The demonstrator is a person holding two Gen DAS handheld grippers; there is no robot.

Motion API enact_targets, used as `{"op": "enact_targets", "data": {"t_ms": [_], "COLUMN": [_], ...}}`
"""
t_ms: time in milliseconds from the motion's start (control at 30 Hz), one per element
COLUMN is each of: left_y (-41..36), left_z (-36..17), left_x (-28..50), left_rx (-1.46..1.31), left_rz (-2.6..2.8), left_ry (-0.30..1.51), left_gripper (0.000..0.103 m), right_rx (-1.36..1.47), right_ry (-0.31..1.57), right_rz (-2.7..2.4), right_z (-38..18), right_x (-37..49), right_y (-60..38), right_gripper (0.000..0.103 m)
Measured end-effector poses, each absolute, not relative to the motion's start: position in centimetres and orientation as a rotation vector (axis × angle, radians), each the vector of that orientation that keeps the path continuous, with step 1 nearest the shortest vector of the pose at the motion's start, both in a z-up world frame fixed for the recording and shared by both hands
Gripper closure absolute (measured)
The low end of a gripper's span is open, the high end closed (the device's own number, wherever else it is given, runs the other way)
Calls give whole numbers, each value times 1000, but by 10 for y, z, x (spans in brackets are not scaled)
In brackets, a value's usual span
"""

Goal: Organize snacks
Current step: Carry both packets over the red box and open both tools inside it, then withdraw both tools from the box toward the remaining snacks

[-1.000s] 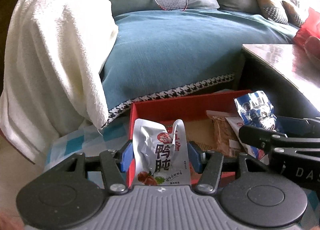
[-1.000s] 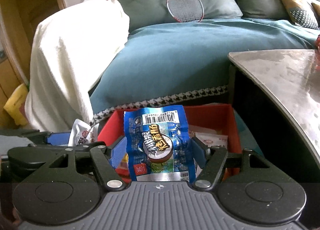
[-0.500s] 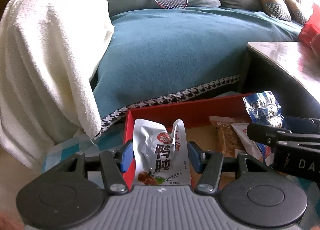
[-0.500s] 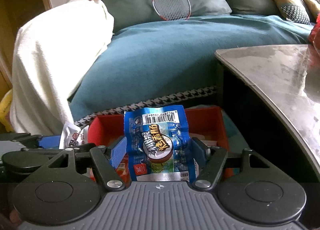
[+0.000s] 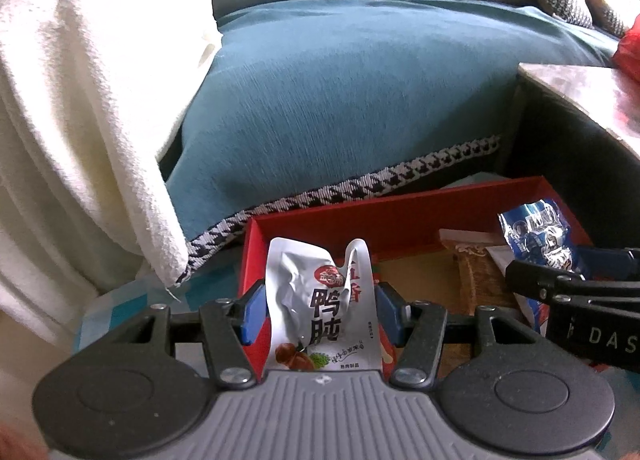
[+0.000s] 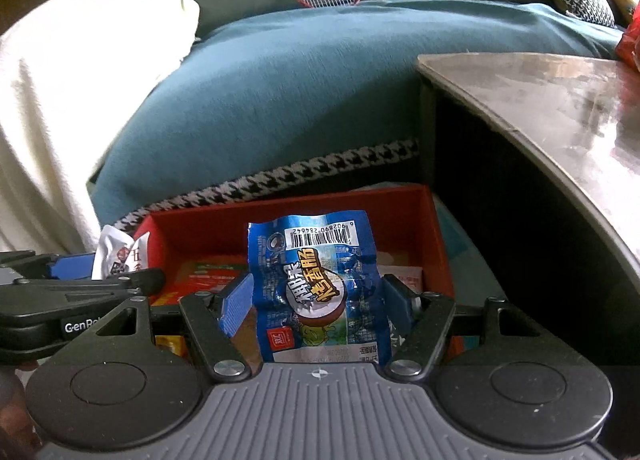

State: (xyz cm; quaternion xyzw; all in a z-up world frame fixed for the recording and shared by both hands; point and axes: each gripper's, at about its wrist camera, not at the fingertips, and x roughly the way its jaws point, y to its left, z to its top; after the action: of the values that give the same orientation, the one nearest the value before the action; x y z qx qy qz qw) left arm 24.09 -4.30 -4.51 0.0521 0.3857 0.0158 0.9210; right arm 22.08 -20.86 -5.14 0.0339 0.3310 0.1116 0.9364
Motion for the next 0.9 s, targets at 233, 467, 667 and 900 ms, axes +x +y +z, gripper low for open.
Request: {"op": "enact_targets", "data": {"t_ms": [233,467,667,900], "left_y": [-45,-47,-52,-48], "left_z": [-59,-68,-66,-55], "left_x": [254,259,253,239], "left_rx": [110,115,146,128], "left_rz": [33,25,30,34], "left_ry": [829,870,855,842], "left_gripper": [53,50,40,40], "right_rx": [58,24,25,27], "right_ry": [713,760,740,722], "right_rz": [213,184,174,176], "right_z": [-65,-75,-69,-60], "right_x": [234,242,239,231], "right_y": [-209,-206,-207,-206], "right_gripper": [28,25,19,17]}}
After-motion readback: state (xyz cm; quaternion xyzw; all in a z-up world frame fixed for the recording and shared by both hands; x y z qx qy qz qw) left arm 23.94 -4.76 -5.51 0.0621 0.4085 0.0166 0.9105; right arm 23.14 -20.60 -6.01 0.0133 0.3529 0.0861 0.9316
